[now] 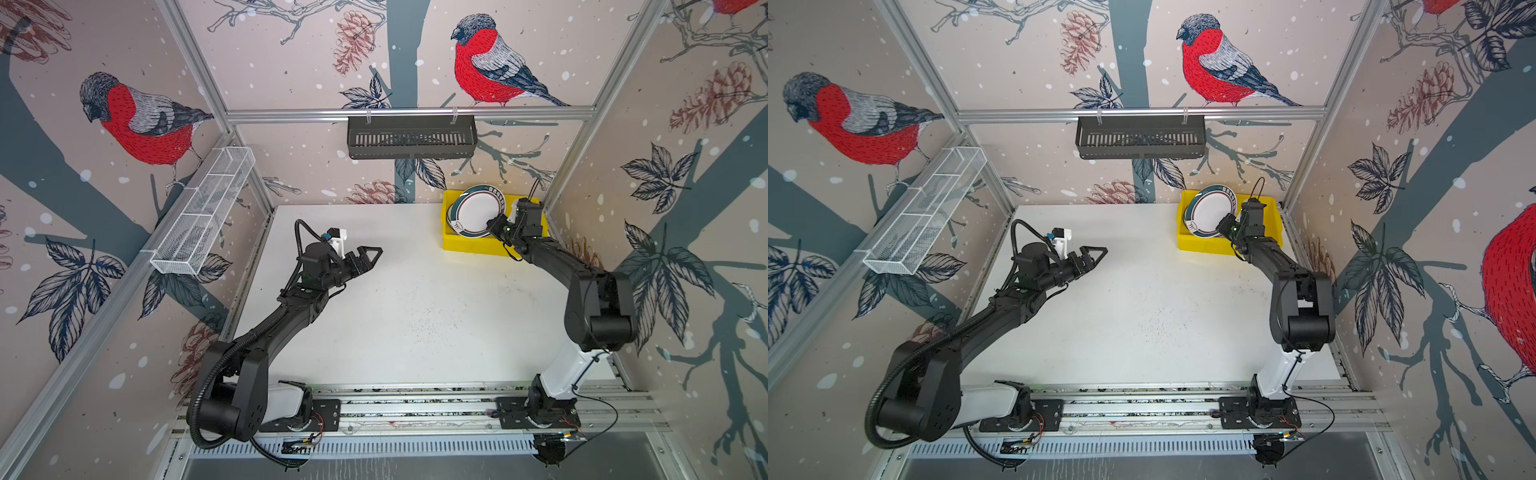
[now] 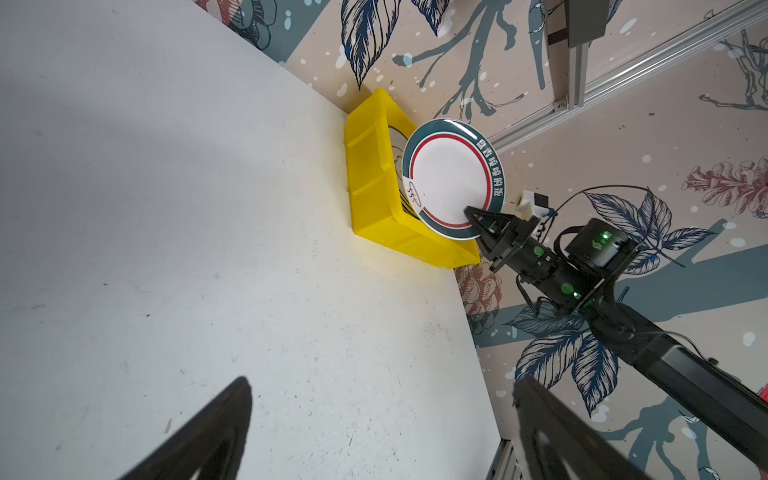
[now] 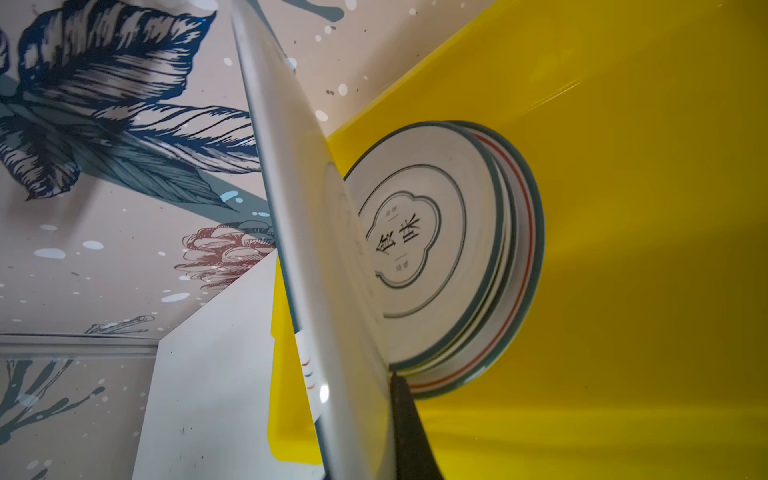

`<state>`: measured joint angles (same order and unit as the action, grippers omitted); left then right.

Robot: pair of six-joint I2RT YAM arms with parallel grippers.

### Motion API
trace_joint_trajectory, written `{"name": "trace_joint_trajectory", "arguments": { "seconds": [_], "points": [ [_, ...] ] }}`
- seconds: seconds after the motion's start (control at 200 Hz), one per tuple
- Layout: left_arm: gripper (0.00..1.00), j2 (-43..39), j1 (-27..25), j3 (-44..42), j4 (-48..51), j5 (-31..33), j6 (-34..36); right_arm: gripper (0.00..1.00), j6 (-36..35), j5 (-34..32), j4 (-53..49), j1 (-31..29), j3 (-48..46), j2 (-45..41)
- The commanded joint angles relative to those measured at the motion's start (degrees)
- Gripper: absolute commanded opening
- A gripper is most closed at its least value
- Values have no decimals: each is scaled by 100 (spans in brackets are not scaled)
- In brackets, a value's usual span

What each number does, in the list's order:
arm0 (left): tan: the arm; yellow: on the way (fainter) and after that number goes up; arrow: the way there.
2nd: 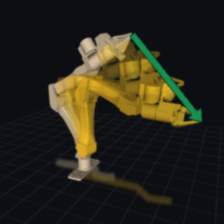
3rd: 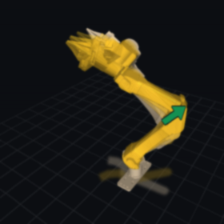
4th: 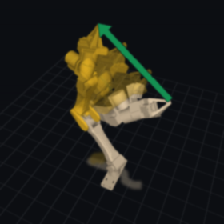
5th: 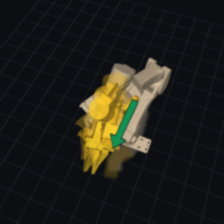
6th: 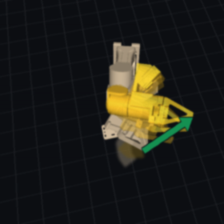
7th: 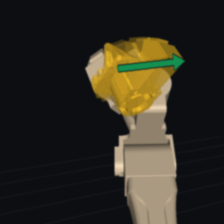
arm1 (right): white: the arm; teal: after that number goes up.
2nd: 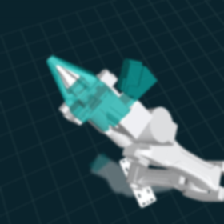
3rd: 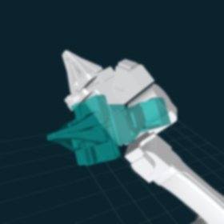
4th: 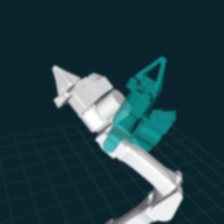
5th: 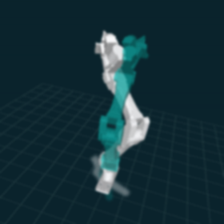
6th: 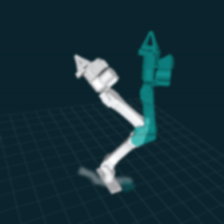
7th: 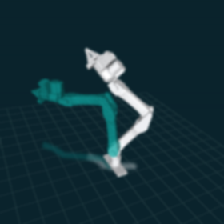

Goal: Place the plates into the plastic bin on the countertop
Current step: 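Carry the plate into the yellow bin with the right gripper while the left withdraws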

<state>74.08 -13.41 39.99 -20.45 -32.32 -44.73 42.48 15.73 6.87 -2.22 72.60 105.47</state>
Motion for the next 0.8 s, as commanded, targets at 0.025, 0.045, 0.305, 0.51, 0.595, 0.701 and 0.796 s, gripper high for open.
{"name": "trace_joint_trajectory", "arguments": {
  "seconds": [0.025, 0.045, 0.305, 0.51, 0.595, 0.701, 0.796],
  "points": [
    [97, -195, 23, -13, 365, 250, 393, 1, 312, 388, 364, 2, 461, 443],
    [97, -212, 31, -18, 385, 263, 413, 1, 326, 331, 330, 10, 548, 522],
    [97, -510, 109, -120, 665, 501, 649, 30, 261, 30, -461, 10, 1403, 1189],
    [97, -630, 172, -237, 603, 778, 789, 69, -163, 347, -857, -102, 1669, 987],
    [97, -614, 181, -195, 587, 848, 839, 76, -515, 438, -1552, -150, 2221, 1072],
    [97, -556, 190, -184, 539, 945, 879, 82, -1033, 136, -2458, -327, 2834, 1107],
    [97, -477, 203, -201, 436, 929, 848, 85, -1259, -327, -3169, -452, 3207, 1086]
  ]
}}
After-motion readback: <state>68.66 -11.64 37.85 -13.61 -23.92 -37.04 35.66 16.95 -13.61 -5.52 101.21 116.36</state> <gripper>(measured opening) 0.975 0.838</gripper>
